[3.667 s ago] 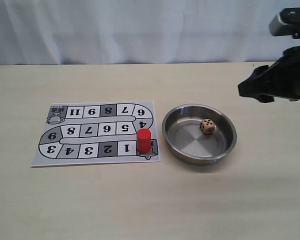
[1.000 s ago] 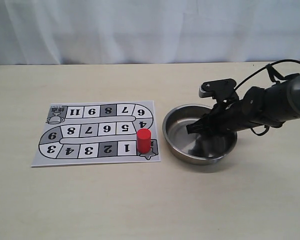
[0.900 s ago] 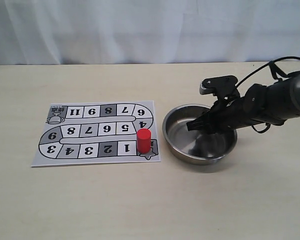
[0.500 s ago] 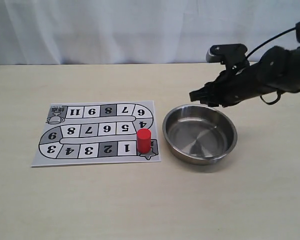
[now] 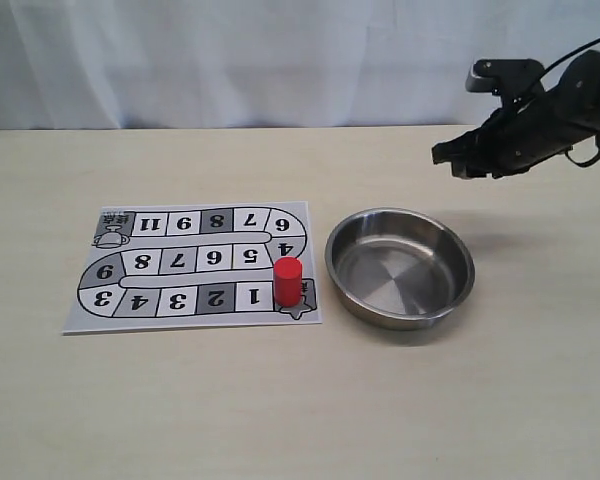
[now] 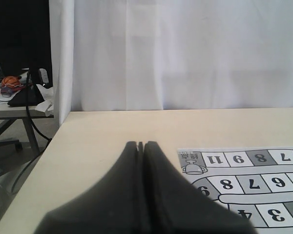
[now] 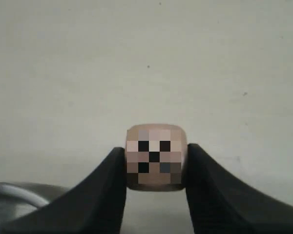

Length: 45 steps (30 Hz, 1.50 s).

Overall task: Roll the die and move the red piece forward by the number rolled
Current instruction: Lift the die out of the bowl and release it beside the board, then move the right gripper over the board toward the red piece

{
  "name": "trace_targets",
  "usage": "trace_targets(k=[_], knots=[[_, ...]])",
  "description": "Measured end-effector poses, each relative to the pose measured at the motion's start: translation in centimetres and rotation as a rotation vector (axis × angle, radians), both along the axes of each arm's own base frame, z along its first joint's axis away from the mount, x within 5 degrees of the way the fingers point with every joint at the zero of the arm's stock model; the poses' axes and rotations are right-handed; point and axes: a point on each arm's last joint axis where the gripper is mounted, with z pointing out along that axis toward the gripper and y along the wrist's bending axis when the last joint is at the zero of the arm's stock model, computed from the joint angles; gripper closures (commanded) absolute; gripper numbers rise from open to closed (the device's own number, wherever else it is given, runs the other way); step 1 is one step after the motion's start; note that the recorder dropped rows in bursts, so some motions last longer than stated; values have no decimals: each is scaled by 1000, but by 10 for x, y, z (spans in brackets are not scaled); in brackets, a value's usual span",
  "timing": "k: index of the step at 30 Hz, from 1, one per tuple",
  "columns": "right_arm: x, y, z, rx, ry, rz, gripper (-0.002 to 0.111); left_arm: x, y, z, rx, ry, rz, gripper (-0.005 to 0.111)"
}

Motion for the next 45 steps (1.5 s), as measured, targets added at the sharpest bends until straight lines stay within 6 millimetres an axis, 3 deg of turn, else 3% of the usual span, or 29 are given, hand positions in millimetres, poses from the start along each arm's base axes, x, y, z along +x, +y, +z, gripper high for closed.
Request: trace_targets(k=[5,9,12,17,19,38,41,45], knots=[[9,0,-28,-6,64,8,104,0,0,0,0,0,0,107],[23,3,-30,9,121,33,102,0,0,0,0,0,0,107],[30,8,-27,57,144,45,87,0,0,0,0,0,0,107],[33,29,-22,300,137,166,38,0,0,0,0,0,0,107],[35,35,-18,387,113,152,31,0,0,0,0,0,0,107],[37,26,-22,269,111,127,33,0,0,0,0,0,0,107],[38,24,-22,251,101,125,42,0,0,0,0,0,0,107],[38,24,-21,243,95,125,67,0,0,0,0,0,0,107]])
